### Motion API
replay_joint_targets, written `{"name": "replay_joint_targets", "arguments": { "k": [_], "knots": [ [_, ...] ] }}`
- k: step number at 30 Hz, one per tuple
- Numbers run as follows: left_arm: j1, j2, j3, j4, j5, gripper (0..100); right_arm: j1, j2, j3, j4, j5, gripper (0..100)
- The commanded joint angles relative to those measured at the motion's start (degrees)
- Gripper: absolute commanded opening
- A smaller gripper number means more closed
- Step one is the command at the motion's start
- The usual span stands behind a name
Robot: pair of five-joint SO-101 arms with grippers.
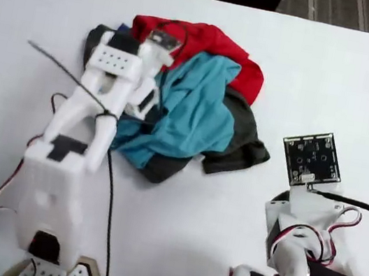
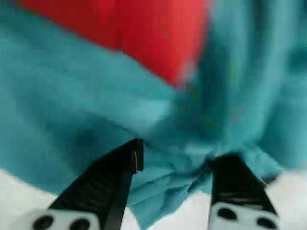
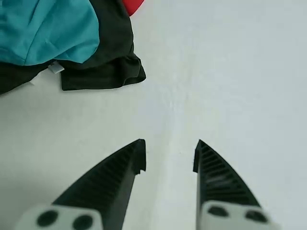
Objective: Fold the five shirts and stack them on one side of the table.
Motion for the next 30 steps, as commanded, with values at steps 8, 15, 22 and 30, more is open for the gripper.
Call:
{"name": "replay_joint_targets", "arguments": {
  "k": [8, 15, 22, 30],
  "knots": [
    [-17.93, 6.68, -3.65, -1.85, 0.44, 3, 0.66, -0.66, 0.0, 0.31, 0.44, 17.5],
    [-43.16, -0.26, -21.14, 4.31, 3.16, 3, 0.48, -0.4, 0.62, -1.1, 0.44, 17.4],
    [-58.64, -7.82, -44.79, 10.64, -6.51, 3, 0.48, -0.66, 8.7, -8.31, 0.18, 17.3],
    [-58.11, -8.79, -51.12, 12.66, -16.44, 11, 0.4, -0.66, 10.11, -7.34, 0.35, 17.5]
  ]
}}
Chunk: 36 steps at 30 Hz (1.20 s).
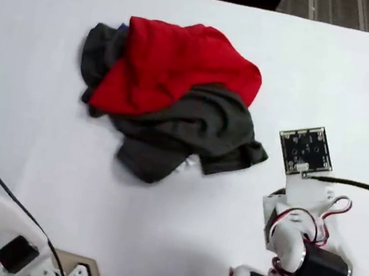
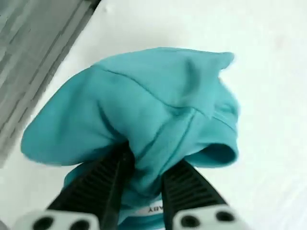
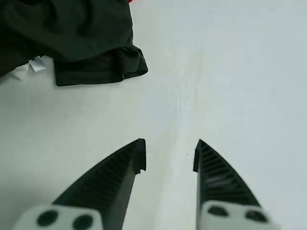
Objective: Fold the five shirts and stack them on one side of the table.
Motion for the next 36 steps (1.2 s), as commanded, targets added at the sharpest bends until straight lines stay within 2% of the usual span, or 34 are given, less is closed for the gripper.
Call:
{"name": "replay_joint_targets", "arguments": {
  "k": [1, 3, 5, 11, 14, 16, 20, 23, 29, 36],
  "knots": [
    [2.81, -4.13, -2.24, 1.05, -4.48, 16, 0.4, -0.75, -0.18, 0.4, 0.44, 17.5],
    [4.92, -4.04, -2.15, 1.05, -5.63, 25, 0.4, -0.75, -0.18, 0.84, 0.44, 17.6],
    [7.91, -4.04, -2.15, 1.05, -5.8, 30, 0.4, -0.75, -0.18, 1.45, 0.44, 17.6],
    [20.04, -4.13, -2.15, 1.32, -4.92, 27, 0.57, -0.75, -0.18, 1.63, 0.44, 17.4],
    [26.37, -3.6, -0.92, 1.32, 1.49, 25, 0.66, -0.75, -0.18, 2.07, 0.53, 17.4],
    [31.47, -3.6, 3.91, 1.32, 4.4, 24, 0.66, -0.75, -0.18, 2.33, 0.53, 17.4],
    [41.76, -3.43, 20.35, 0.79, 5.19, 27, 0.66, -0.75, -0.18, 2.33, 0.53, 17.4],
    [48.44, -3.43, 34.42, -3.78, 6.15, 28, 0.66, -0.75, -0.18, 2.33, 0.53, 17.4],
    [52.4, -3.43, 52.53, -19.52, 10.37, 28, 0.66, -0.75, -0.18, 2.33, 0.53, 17.3],
    [52.13, -3.43, 60.0, -28.4, 10.99, 28, 0.66, -0.75, -0.18, 2.33, 0.53, 17.3]
  ]
}}
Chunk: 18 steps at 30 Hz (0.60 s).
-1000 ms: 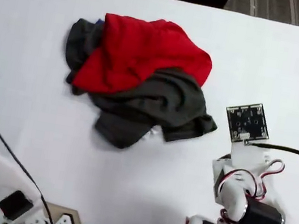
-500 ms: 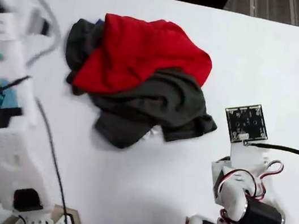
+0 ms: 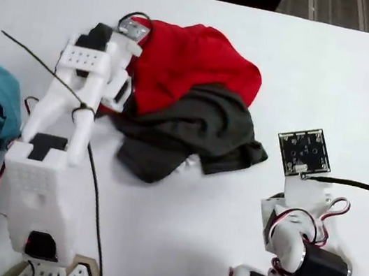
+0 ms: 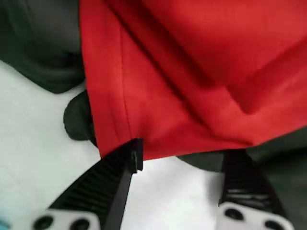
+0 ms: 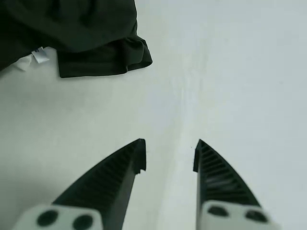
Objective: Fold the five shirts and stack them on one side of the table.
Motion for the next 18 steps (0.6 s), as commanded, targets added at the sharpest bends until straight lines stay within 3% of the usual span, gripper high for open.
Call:
{"name": "replay_joint_targets", "arguments": {
  "k": [1, 4, 8, 12, 18],
  "knots": [
    [0.09, -2.81, 1.89, -3.87, 0.09, 28, 0.66, -0.75, -0.18, 0.31, 0.44, 17.3],
    [-1.41, 0.09, 0.92, -4.4, 0.09, 26, 0.66, -0.75, -0.18, 0.4, 0.44, 17.3],
    [-5.19, 2.9, -3.38, -2.2, 0.53, 2, 0.66, -0.84, -0.18, 2.07, 0.44, 17.3],
    [-7.3, 2.37, -9.01, 3.16, 1.05, 2, 0.66, -0.84, -0.18, 2.33, 0.44, 17.3],
    [-8.97, -1.23, -23.52, 17.85, 0.97, 2, 0.66, -0.84, -0.18, 2.15, 0.44, 17.3]
  ]
}}
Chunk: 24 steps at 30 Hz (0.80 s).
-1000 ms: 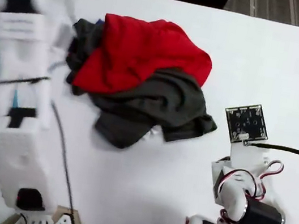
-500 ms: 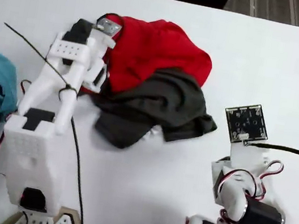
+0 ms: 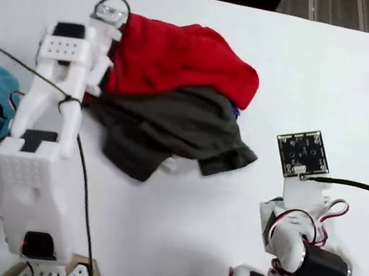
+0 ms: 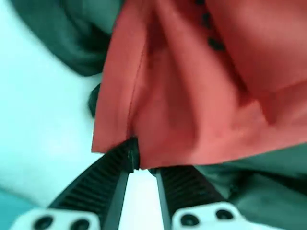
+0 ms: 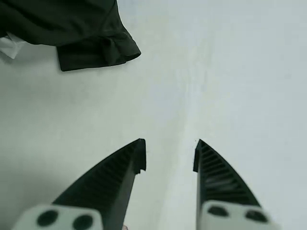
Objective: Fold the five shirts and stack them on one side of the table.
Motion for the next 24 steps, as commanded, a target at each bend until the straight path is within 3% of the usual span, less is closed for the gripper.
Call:
{"name": "replay_joint_targets", "arguments": {
  "k": [1, 3, 6, 13, 19, 24],
  "knots": [
    [-3.08, -5.19, -11.3, 9.76, 0.44, 2, 0.66, -0.84, -0.18, 0.04, 0.44, 17.3],
    [-4.4, -7.03, -16.4, 15.03, 0.35, 2, 0.57, -0.84, -0.18, -0.04, 0.44, 17.3],
    [-9.32, -11.87, -18.51, 16.09, 0.35, 2, 0.48, -0.84, -0.18, -0.04, 0.44, 17.3],
    [-33.14, -24.35, -19.38, 15.21, 0.09, 2, 0.48, -0.84, -0.18, -0.13, 0.44, 17.3],
    [-52.04, -27.6, -19.56, 5.63, -5.27, 2, 0.4, -0.84, 2.55, -2.68, 0.44, 17.4],
    [-61.36, -27.52, -19.21, -4.22, -5.27, 2, 0.4, -0.84, 5.63, -4.53, 0.35, 17.4]
  ]
}}
